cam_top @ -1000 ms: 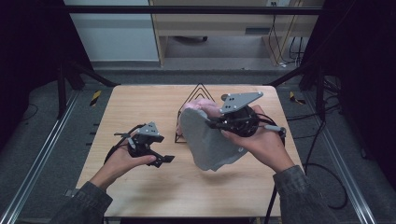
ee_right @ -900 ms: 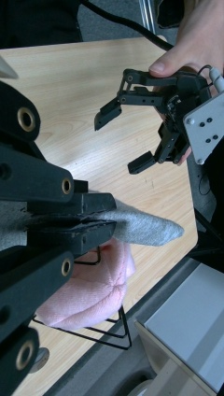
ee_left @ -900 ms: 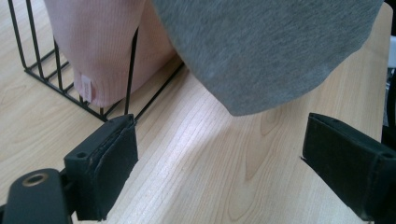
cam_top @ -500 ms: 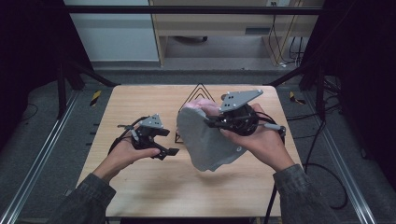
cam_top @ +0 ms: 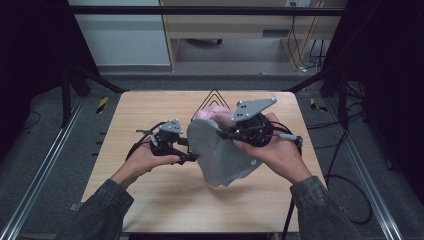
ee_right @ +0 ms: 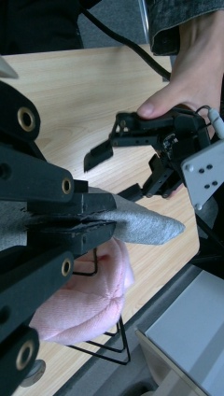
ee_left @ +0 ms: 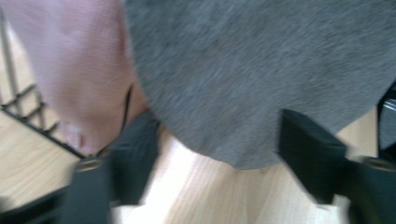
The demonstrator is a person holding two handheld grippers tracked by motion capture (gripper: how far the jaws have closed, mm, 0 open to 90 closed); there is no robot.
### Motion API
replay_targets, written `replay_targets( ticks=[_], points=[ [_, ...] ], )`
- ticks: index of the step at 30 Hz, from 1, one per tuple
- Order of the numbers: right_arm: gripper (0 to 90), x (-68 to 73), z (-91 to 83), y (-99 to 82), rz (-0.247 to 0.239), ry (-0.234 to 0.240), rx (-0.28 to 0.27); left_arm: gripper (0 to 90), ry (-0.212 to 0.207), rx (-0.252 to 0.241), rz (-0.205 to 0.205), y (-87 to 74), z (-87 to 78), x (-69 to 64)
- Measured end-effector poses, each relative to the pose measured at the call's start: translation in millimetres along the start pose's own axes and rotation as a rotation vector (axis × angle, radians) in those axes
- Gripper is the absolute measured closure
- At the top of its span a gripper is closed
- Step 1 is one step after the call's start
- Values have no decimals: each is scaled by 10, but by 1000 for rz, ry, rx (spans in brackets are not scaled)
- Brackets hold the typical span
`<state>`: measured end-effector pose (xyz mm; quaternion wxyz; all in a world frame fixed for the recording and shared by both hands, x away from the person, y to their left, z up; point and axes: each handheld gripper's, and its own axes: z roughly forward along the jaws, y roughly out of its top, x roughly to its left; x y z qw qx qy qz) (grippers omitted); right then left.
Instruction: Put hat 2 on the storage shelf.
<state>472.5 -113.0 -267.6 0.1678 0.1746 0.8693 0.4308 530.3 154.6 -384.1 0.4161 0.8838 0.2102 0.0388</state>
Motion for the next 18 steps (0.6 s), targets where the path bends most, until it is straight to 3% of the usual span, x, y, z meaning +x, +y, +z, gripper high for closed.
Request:
replay_targets(
  ticks=[2, 6, 7, 8, 9, 11, 18],
  points=[
    [860, -14, 17, -21, 6, 1, 1, 422, -25, -6, -2, 17, 58, 1],
    [860, -41, 31, -60, 15, -1, 1, 605, -21, -15, 11, 41, 115, -13],
    [860, -47, 33, -70, 19, -2, 0, 605, -19, -23, 17, 53, 130, -23],
    [860, -57, 31, -88, 24, -5, 2, 698, -17, -30, 13, 65, 141, -29],
    [860, -66, 28, -103, 29, -7, 1, 698, -15, -35, 8, 79, 152, -36],
    [860, -94, 8, -148, 38, -17, 2, 824, -16, -37, 14, 108, 173, -63],
    [859, -166, -58, -255, 73, -47, 4, 883, 23, -14, 37, 193, 92, -138]
  ],
)
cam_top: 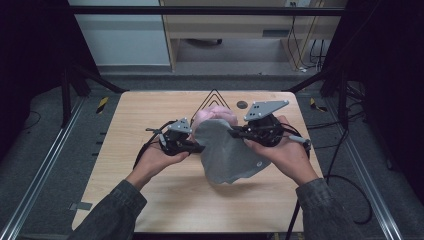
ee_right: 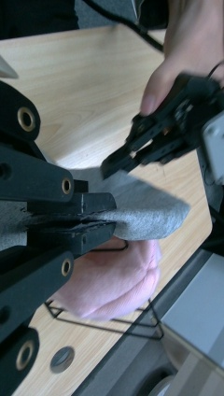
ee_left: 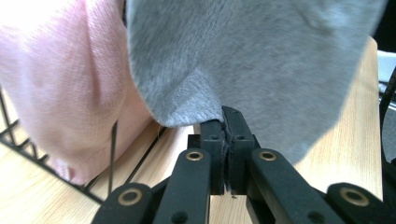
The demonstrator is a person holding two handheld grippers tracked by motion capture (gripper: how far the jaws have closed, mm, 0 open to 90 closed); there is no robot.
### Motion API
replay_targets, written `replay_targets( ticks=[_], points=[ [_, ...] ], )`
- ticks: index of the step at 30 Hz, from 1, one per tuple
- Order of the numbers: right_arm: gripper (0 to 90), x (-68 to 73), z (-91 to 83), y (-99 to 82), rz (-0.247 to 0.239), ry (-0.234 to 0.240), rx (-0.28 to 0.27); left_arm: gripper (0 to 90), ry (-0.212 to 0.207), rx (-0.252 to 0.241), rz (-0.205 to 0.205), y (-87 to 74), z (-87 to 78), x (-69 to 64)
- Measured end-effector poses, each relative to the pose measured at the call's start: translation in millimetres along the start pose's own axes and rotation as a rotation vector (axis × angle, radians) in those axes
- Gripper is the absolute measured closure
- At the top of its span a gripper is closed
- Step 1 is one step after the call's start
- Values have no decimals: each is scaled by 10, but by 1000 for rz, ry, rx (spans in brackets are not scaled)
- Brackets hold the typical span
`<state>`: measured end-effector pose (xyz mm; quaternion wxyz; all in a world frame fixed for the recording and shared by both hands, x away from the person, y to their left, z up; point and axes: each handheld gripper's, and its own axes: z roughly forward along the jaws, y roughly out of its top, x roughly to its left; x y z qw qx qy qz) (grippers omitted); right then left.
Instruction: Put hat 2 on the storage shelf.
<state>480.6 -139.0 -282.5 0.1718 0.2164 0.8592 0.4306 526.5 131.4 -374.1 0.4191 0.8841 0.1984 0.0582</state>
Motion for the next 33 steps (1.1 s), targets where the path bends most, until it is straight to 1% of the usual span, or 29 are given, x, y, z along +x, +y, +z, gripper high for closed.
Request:
replay_targets(
  ticks=[3, 4, 5, 6, 7, 8, 9, 10, 11, 13, 14, 15, 16, 17, 18, 19, 20, 22, 23, 24, 25, 26, 27, 28, 29, 31, 32, 33],
  points=[
    [860, -45, -32, -43, 17, -21, -3, 883, 16, 2, 11, 47, -98, -25],
    [860, -58, -43, -52, 23, -25, -6, 884, 16, 2, 11, 47, -98, -25],
    [860, -73, -55, -57, 33, -34, -9, 884, 37, 10, 9, 103, -188, -39],
    [860, -86, -63, -59, 36, -40, -11, 884, 46, 13, 11, 124, -222, -40],
    [860, -95, -68, -58, 38, -43, -14, 883, 46, 13, 11, 124, -222, -40],
    [860, -108, -77, -54, 45, -50, -20, 883, 65, 16, 16, 188, -326, -45],
    [860, -116, -84, -49, 51, -56, -24, 883, 77, 14, 15, 214, -368, -50],
    [859, -125, -89, -41, 54, -62, -28, 883, 87, 22, 24, 243, -413, -46],
    [860, -133, -94, -31, 59, -65, -34, 884, 96, 17, 24, 271, -447, -50],
    [860, -147, -98, -3, 64, -67, -44, 884, 103, 19, 28, 293, -474, -49],
    [860, -151, -105, 24, 65, -74, -53, 884, 119, 16, 31, 348, -542, -47],
    [860, -151, -105, 24, 65, -74, -53, 884, 119, 16, 31, 348, -542, -47],
    [860, -153, -108, 42, 65, -76, -60, 884, 130, 14, 34, 383, -587, -46],
    [860, -155, -117, 75, 67, -79, -69, 884, 138, 10, 36, 411, -626, -42],
    [860, -162, -137, 131, 71, -84, -88, 884, 155, 2, 33, 462, -696, -33],
    [860, -162, -137, 131, 71, -84, -88, 884, 155, 2, 33, 462, -696, -33],
    [860, -167, -146, 152, 75, -84, -94, 884, 168, -11, 28, 509, -752, -26],
    [859, -201, -178, 245, 75, -92, -112, 884, 182, -17, 31, 570, -813, -19],
    [859, -201, -178, 245, 75, -92, -112, 884, 190, -20, 31, 608, -842, -10],
    [859, -240, -197, 299, 86, -90, -126, 884, 206, -29, 37, 686, -901, -1],
    [859, -240, -197, 299, 86, -90, -126, 884, 206, -29, 37, 686, -901, -1],
    [859, -285, -215, 351, 95, -93, -140, 885, 211, -44, 39, 749, -954, 6],
    [859, -285, -215, 351, 95, -93, -140, 886, 211, -44, 39, 749, -954, 6],
    [859, -331, -235, 393, 102, -94, -157, 886, 218, -50, 41, 772, -973, 12],
    [860, -349, -240, 406, 106, -95, -162, 886, 220, -63, 31, 804, -997, 36],
    [860, -404, -244, 432, 122, -93, -174, 887, 224, -65, 29, 825, -1002, 56],
    [860, -404, -244, 432, 122, -93, -174, 886, 224, -65, 29, 825, -1002, 56],
    [860, -453, -233, 447, 133, -95, -178, 886, 225, -74, 24, 847, -1009, 81]
  ],
)
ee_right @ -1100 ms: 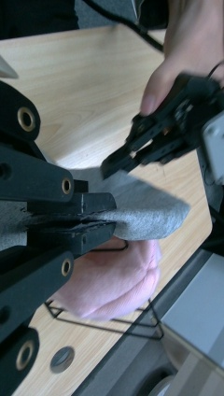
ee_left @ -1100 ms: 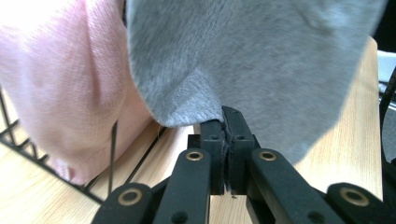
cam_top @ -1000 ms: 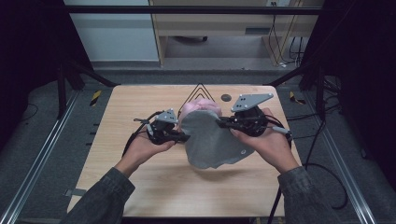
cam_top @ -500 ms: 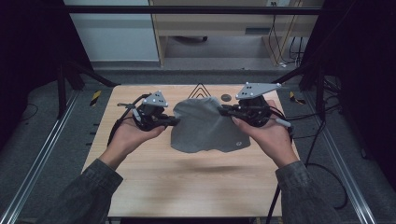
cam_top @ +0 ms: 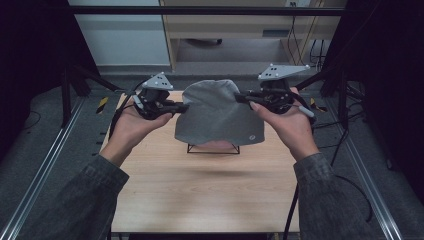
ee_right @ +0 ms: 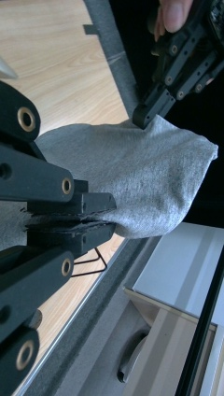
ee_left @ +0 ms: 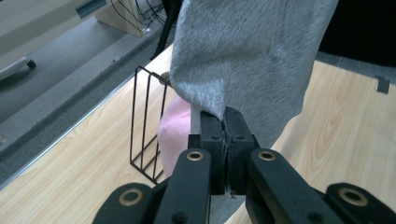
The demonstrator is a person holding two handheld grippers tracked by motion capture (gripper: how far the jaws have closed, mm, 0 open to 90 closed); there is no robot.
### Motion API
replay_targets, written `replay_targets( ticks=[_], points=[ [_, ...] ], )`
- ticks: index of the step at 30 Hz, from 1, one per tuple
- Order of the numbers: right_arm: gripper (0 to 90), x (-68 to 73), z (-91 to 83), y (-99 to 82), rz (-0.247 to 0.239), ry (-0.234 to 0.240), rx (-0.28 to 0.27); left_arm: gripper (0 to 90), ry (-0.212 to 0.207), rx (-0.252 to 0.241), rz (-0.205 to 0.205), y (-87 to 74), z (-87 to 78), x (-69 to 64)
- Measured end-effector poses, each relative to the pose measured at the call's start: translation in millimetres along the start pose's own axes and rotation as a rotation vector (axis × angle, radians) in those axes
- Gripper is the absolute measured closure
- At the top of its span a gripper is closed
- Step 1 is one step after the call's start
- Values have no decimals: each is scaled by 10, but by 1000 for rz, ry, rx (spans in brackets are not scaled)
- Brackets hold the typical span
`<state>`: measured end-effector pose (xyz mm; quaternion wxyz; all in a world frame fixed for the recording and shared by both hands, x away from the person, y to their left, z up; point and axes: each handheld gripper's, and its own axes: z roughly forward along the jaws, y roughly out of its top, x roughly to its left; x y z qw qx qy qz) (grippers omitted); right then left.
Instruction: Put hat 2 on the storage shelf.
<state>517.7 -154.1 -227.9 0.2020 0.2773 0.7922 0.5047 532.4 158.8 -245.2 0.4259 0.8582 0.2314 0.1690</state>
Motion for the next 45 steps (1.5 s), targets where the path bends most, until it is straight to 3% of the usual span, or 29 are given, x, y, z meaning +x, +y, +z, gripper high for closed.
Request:
replay_targets(
  ticks=[8, 15, 25, 29, 33, 37, 45],
  points=[
    [860, -113, -40, 137, 24, -21, -24, 888, 11, -28, -3, 106, -25, 22],
    [860, -130, -51, 171, 25, -25, -29, 888, 21, -47, -21, 130, -43, 45],
    [860, -209, -42, 290, 43, -40, -88, 889, 65, -136, -50, 301, -124, 125],
    [860, -304, -16, 352, 62, -59, -127, 889, 97, -178, -75, 388, -120, 196],
    [860, -474, 42, 364, 96, -84, -153, 889, 128, -182, -63, 464, -76, 259],
    [860, -607, 93, 345, 126, -92, -176, 889, 140, -184, -63, 515, -19, 339],
    [860, -731, 146, 388, 163, -94, -216, 890, 153, -211, -67, 605, 48, 432]
  ],
)
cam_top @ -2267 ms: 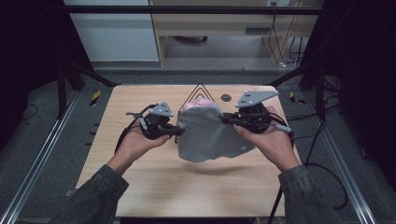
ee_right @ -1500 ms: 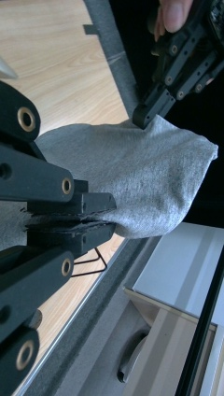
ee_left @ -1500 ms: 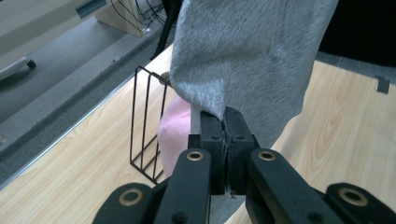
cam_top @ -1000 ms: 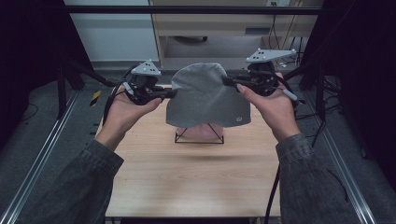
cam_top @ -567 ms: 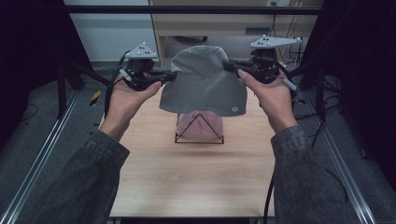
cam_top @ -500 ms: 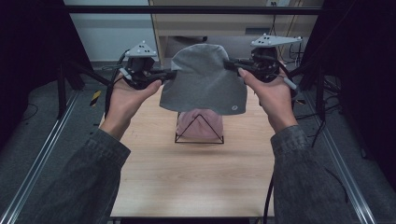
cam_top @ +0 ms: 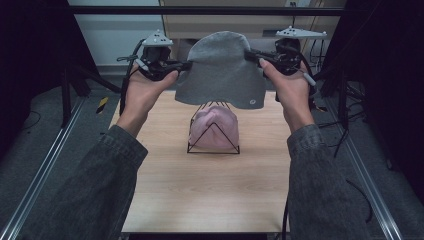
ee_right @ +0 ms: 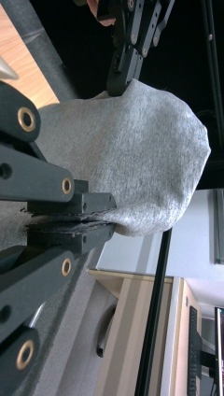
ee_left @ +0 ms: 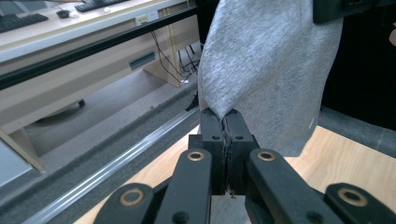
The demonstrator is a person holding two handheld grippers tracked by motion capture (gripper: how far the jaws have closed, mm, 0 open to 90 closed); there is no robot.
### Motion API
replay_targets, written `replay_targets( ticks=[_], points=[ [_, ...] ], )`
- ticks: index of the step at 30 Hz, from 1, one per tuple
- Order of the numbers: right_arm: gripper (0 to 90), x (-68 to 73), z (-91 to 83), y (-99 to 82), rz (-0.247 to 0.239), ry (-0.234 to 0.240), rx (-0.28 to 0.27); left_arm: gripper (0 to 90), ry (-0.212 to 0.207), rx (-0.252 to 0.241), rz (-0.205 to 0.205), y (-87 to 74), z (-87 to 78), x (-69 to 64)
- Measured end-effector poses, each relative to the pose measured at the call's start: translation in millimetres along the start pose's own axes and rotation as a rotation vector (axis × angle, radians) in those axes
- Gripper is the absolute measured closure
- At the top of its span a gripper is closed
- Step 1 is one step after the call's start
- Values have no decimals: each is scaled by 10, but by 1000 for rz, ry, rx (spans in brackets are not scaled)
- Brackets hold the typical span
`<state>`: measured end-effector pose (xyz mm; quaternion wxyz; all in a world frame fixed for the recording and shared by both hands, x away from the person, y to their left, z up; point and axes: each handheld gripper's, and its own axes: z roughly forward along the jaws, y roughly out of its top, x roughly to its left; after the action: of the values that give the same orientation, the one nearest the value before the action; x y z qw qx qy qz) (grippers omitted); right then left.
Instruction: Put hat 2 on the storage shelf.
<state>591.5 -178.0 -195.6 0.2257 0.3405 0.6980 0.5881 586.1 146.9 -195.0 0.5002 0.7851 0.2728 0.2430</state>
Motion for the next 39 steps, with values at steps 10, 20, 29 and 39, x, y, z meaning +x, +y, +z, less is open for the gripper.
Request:
replay_targets(
  ticks=[10, 20, 29, 39],
  points=[
    [860, -141, 209, -113, 8, -19, 24, 890, 9, 3, -16, -142, 234, 134],
    [860, -264, 401, -274, 22, -24, 45, 890, 19, 19, -20, -294, 452, 229],
    [859, -283, 466, -414, 34, -22, 59, 890, 19, 37, -28, -442, 534, 267],
    [860, -273, 488, -558, 40, -14, 80, 890, 26, 62, -29, -538, 570, 278]
  ],
)
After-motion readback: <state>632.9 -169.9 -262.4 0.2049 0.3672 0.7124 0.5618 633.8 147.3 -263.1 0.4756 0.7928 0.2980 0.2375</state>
